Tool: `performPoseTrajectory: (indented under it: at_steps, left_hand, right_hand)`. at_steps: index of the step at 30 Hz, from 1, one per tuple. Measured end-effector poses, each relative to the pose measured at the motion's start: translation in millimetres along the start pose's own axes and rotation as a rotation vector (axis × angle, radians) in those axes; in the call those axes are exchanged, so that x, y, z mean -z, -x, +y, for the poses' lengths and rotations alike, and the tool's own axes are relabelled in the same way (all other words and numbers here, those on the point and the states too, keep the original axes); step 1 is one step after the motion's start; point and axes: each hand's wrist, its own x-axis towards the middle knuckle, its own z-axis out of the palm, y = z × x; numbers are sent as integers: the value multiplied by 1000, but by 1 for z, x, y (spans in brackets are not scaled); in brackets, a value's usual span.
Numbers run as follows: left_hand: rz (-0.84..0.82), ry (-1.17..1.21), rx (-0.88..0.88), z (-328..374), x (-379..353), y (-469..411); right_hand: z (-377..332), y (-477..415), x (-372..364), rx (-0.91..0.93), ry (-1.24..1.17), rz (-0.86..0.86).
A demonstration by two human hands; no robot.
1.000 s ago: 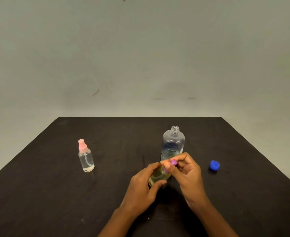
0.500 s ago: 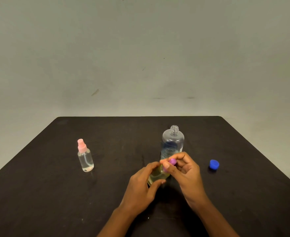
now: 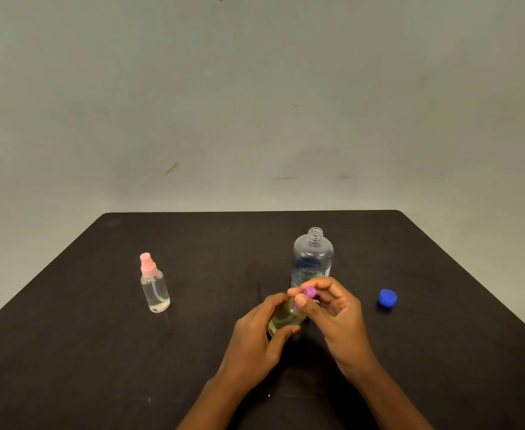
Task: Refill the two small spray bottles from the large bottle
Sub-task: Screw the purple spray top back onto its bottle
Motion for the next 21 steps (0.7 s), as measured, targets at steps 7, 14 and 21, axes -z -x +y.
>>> performPoseTrajectory:
  at_steps: [7,14,21]
  left_hand:
    - [29,10,-7,-2,2,0]
    - [2,11,5,-3,1,0]
    - [199,-9,35,-5,6,-3]
  right_hand:
    - [2,1,0,13,17,-58]
    - [7,0,-1,26,22,40]
    - [7,-1,-2,34,40,52]
